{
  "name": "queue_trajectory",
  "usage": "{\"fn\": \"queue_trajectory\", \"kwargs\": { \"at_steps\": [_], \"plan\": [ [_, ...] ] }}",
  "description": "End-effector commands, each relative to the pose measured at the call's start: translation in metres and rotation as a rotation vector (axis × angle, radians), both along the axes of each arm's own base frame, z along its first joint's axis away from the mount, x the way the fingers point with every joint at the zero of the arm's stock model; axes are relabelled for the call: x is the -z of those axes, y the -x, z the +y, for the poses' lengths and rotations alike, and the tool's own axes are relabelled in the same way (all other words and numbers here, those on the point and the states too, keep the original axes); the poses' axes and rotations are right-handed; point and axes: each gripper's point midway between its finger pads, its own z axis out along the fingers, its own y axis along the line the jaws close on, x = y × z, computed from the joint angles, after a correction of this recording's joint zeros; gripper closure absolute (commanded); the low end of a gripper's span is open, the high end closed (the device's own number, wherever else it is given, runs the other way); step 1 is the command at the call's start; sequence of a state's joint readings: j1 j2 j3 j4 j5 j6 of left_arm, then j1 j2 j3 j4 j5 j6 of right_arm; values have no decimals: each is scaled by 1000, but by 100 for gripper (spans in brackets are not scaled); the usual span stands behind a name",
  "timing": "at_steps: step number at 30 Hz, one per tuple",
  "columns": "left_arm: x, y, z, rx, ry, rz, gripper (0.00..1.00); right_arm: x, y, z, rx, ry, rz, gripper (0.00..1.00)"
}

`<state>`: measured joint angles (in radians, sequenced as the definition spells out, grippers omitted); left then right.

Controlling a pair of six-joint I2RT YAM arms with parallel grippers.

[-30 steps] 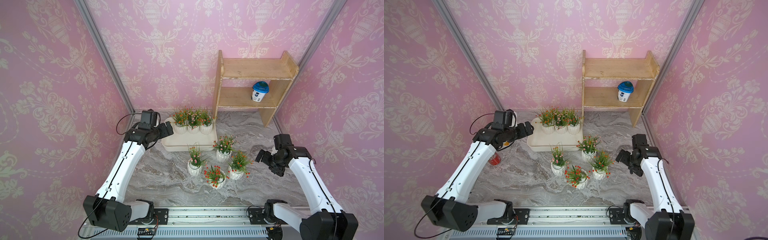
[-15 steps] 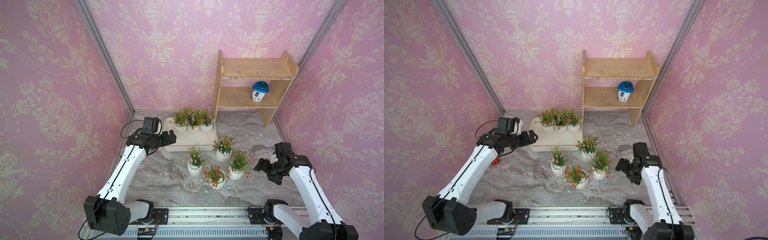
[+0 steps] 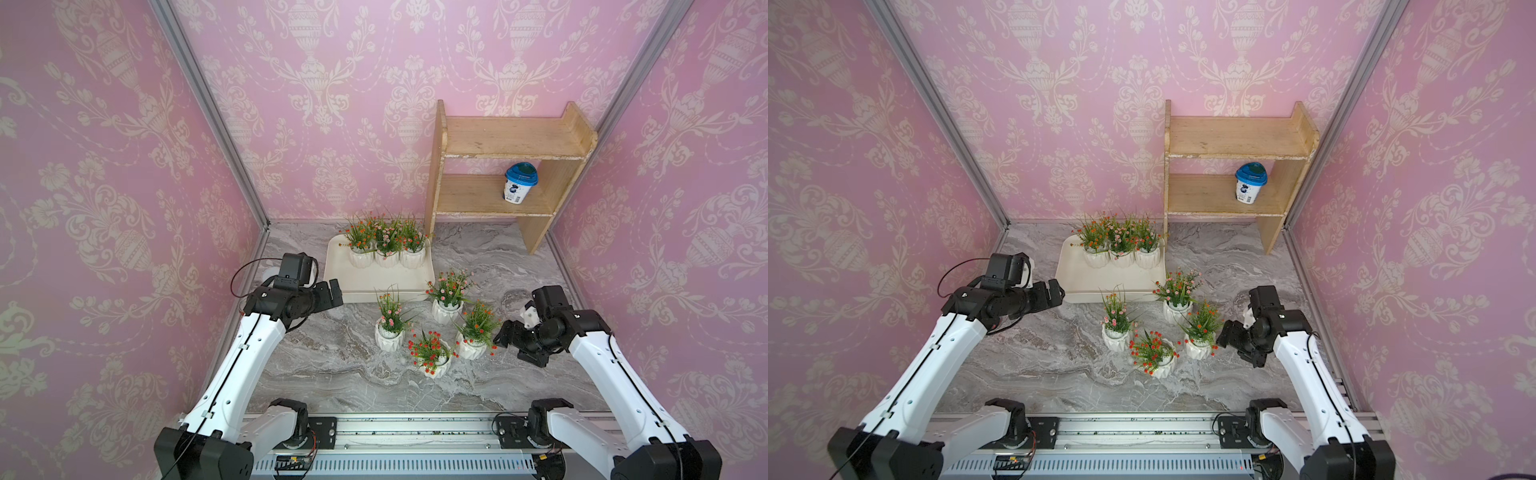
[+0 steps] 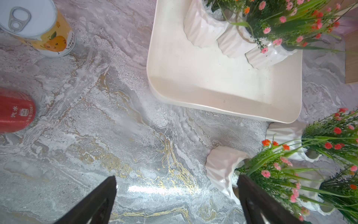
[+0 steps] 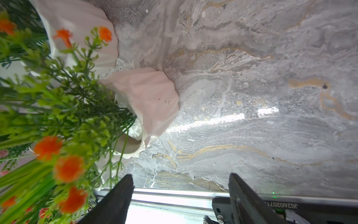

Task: Put the potted gypsophila into the storage box
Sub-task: Pick up the baby's breath potted plant from the center of the board.

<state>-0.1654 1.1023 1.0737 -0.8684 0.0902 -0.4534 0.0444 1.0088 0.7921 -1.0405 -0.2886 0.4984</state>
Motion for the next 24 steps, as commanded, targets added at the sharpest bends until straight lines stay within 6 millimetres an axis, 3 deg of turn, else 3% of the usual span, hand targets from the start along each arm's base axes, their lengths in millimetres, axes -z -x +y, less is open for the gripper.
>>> {"fn": "queue_trajectory", "kwargs": {
  "at_steps": [1,15,24],
  "plan": [
    [10,10,9,-16,-40,42,1,3,-7,1,13,12,-9,21],
    [17,11,3,-12,-1,65,1,26,-19,3,6,51,13,34],
    [19,14,2,-10,8,75,1,26,-33,7,-4,73,-6,36]
  ]
}}
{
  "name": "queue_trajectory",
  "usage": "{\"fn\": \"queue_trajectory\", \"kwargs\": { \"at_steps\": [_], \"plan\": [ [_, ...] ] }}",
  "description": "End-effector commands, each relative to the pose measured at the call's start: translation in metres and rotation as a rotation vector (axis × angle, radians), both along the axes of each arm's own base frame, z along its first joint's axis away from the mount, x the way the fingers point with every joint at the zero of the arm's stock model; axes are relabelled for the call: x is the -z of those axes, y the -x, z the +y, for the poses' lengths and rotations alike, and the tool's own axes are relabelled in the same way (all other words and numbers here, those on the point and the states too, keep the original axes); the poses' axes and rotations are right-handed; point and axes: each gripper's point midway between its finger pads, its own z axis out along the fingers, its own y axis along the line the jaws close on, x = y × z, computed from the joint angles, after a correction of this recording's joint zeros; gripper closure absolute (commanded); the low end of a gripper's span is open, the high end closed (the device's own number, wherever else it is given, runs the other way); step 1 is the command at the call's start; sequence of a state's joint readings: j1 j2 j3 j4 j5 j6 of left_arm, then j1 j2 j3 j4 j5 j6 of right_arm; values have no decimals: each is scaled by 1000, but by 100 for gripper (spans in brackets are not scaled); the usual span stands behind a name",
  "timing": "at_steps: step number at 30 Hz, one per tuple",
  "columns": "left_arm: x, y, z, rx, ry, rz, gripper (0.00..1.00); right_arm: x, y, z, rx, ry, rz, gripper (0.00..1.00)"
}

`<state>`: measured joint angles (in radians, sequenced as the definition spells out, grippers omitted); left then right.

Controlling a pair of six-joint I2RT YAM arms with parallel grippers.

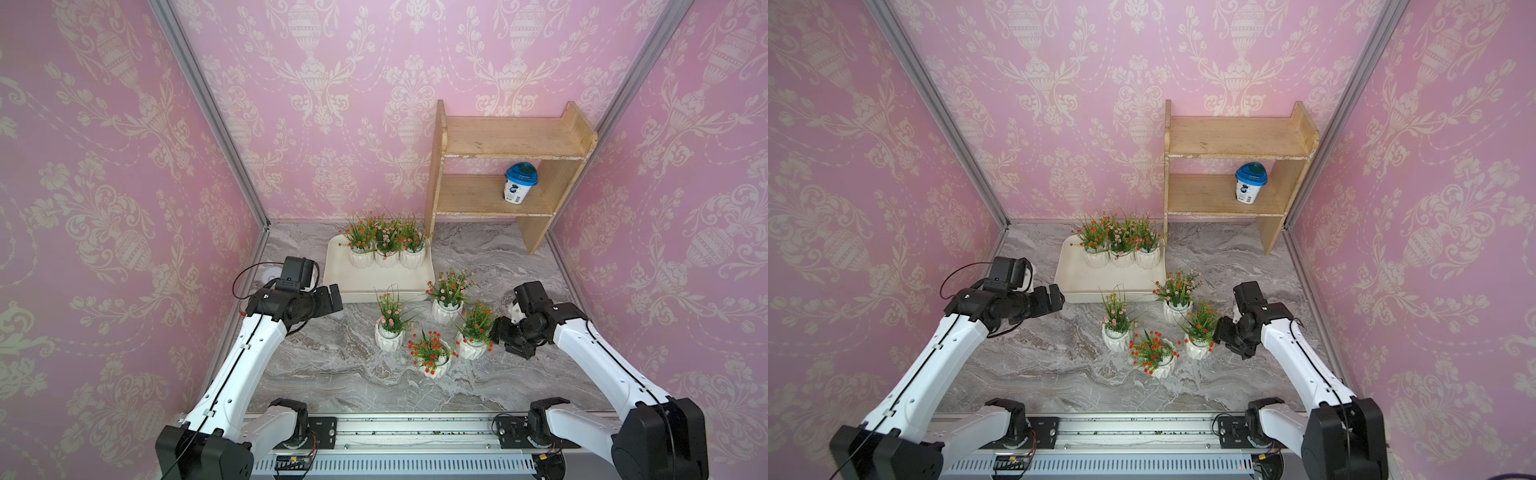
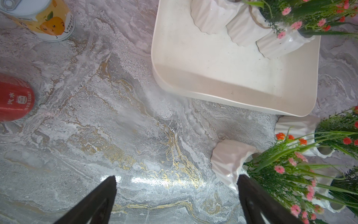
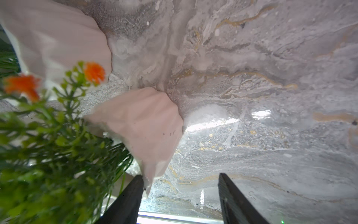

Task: Put the potted gypsophila into the storage box
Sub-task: Pick up the baby's breath potted plant from the center of the board.

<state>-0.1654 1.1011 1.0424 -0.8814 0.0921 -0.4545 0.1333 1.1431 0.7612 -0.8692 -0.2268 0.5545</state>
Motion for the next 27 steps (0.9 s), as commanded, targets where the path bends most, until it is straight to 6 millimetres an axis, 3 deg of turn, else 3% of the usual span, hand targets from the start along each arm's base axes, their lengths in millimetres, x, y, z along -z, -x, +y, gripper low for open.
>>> {"fn": "queue_trajectory", "kwargs": {
  "at_steps": [1,7,14,27],
  "plan": [
    [6,7,1,-11,14,32,1,0,-7,-2,14,28,-11,36],
    [9,7,0,-5,15,39,1,9,-8,-1,0,51,16,39],
    [17,12,8,-32,-21,66,1,12,-12,-4,2,80,-1,56],
    [27,17,5,-36,-5,107,1,15,-15,-2,-6,86,-15,73]
  ]
}}
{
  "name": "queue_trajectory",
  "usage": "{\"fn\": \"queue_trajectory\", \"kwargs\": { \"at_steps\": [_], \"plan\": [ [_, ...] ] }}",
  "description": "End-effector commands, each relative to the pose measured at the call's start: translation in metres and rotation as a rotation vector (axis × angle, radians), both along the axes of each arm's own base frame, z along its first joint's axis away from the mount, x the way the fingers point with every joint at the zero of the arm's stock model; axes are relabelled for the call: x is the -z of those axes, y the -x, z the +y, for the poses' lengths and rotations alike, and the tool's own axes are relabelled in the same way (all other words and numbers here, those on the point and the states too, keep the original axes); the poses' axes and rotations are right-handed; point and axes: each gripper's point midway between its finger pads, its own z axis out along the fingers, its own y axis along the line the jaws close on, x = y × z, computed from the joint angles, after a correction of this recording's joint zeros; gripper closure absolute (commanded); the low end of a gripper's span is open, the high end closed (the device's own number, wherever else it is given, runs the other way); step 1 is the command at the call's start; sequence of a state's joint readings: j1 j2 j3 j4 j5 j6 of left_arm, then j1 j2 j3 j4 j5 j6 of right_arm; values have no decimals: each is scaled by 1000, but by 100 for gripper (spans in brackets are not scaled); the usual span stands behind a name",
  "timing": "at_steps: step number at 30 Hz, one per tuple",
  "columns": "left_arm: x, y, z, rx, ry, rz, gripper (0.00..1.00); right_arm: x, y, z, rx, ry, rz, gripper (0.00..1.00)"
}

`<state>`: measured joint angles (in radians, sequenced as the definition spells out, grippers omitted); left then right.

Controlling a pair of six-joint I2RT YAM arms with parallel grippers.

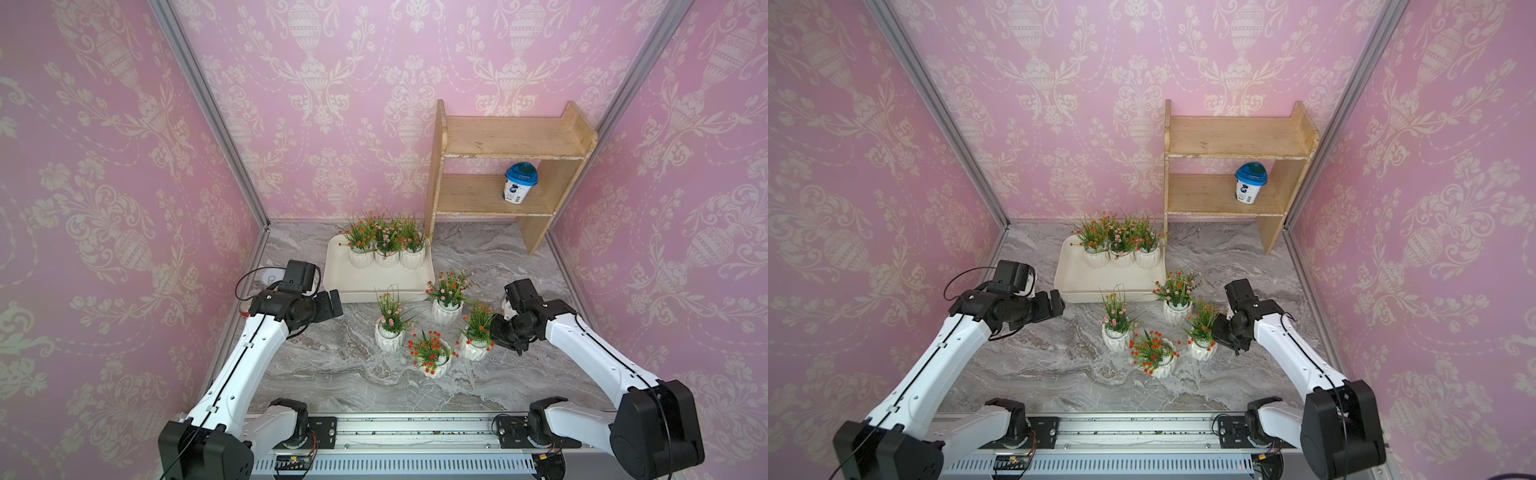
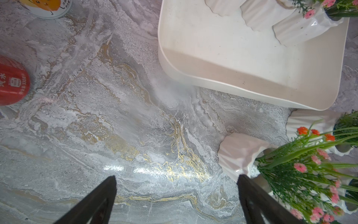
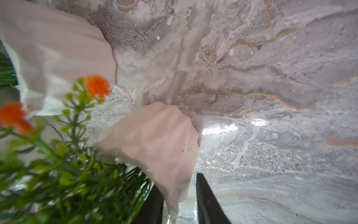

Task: Put the potted gypsophila into the storage box
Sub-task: Pick up the baby's breath potted plant from the center of the board.

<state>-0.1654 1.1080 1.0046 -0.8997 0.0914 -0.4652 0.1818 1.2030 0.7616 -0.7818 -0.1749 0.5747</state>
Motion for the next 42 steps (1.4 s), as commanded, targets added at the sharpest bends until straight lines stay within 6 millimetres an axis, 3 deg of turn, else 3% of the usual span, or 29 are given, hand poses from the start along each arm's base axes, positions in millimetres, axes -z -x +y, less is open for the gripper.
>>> {"fn": "queue_trajectory", "kwargs": {
  "at_steps": [1,9,12,24,34,36,42],
  "plan": [
    [9,7,3,-25,3,45,1,6,1,-7,11,46,15,74],
    [13,8,2,-29,14,51,1,3,1,-7,-2,55,8,89],
    [14,8,2,-29,12,54,1,0,0,-7,-5,58,3,100],
    [16,9,1,-21,16,60,1,-28,-2,-11,-47,88,-19,100],
    [16,9,2,-17,7,63,1,-96,-23,-6,-77,93,-136,100],
    [15,9,1,-17,10,61,1,-109,-30,0,-90,90,-162,100],
    [10,9,1,-12,9,55,1,-173,-61,33,-147,72,-300,100]
  ]
}}
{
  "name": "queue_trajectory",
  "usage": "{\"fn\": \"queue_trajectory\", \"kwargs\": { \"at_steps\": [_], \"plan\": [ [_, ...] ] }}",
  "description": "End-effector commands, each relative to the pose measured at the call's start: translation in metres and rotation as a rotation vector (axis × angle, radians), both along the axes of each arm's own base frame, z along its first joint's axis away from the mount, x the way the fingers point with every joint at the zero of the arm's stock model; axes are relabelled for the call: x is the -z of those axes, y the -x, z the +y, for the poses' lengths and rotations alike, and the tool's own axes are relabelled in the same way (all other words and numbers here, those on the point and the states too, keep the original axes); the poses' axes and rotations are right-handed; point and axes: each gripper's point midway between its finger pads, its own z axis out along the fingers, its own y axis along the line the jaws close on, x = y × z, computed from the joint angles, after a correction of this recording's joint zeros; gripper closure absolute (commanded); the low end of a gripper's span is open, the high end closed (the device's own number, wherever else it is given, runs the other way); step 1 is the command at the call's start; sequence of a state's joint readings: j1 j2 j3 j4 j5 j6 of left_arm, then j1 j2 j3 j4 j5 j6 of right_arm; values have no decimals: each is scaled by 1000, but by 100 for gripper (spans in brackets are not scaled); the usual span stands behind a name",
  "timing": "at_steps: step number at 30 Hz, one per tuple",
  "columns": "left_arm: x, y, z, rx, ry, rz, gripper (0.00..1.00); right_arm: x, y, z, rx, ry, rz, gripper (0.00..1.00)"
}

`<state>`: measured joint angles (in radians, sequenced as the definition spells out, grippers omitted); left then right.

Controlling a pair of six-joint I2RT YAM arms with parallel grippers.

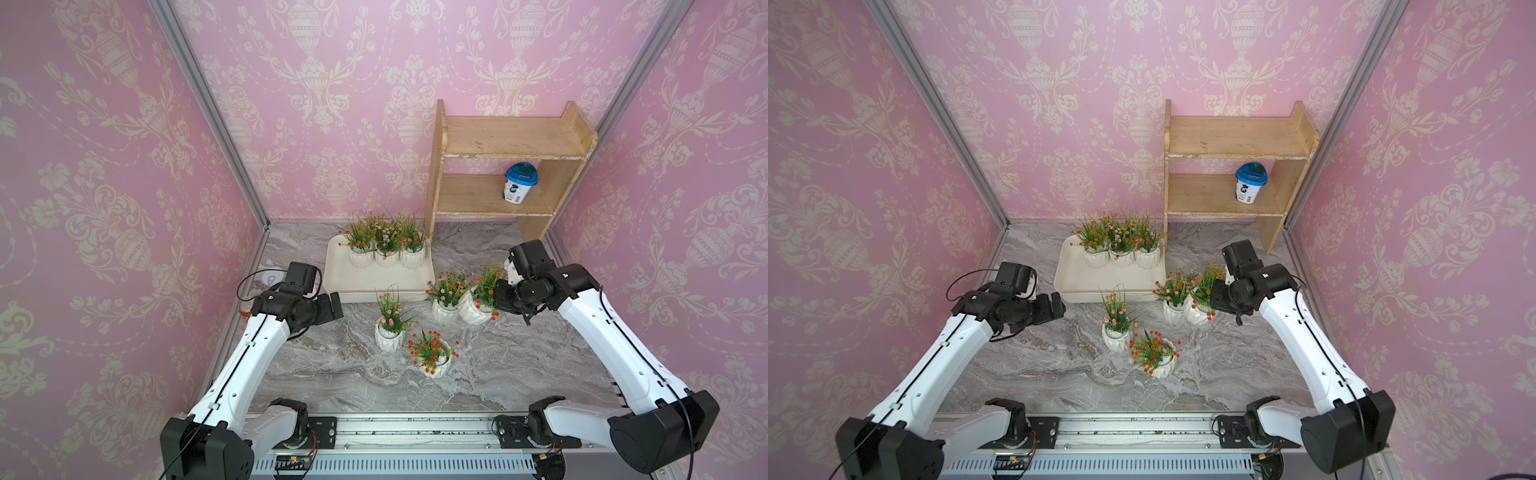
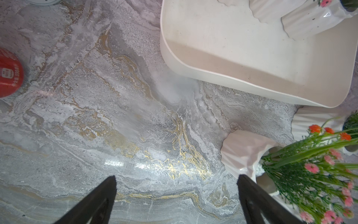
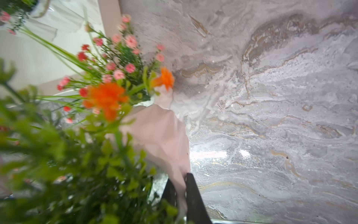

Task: Put the potted gypsophila into the storage box
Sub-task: Pick up the baby's breath potted plant from the center of the board, then place the baby's breath potted plant at the storage box.

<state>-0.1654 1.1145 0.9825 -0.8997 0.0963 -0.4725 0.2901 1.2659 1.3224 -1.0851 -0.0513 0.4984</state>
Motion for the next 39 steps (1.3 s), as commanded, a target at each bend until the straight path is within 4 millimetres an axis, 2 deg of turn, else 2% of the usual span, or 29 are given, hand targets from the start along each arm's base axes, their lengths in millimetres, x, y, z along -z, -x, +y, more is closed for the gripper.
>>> {"fn": "queue_trajectory", "kwargs": {
  "at_steps": [1,4,8,11,14,19,25,30,39],
  "plan": [
    [-1,5,2,-6,6,22,1,-39,-16,20,-30,-27,-89,100],
    [-4,5,2,-3,0,16,1,-69,-34,43,-77,-43,-149,100],
    [-5,3,3,1,-8,18,1,-91,-62,73,-136,-38,-190,100],
    [-6,1,3,6,-11,18,1,-95,-85,98,-177,-32,-203,100],
    [-7,-1,4,8,-19,18,1,-91,-110,120,-200,-33,-200,100],
    [-7,-5,6,5,-36,16,1,-70,-146,144,-211,-27,-175,100],
    [-4,-9,6,4,-37,22,1,-37,-171,158,-216,-7,-131,100],
    [0,-12,6,7,-34,30,1,-7,-178,161,-224,26,-80,100],
    [3,-13,4,14,-30,39,1,27,-178,156,-234,87,-18,100]
  ]
}}
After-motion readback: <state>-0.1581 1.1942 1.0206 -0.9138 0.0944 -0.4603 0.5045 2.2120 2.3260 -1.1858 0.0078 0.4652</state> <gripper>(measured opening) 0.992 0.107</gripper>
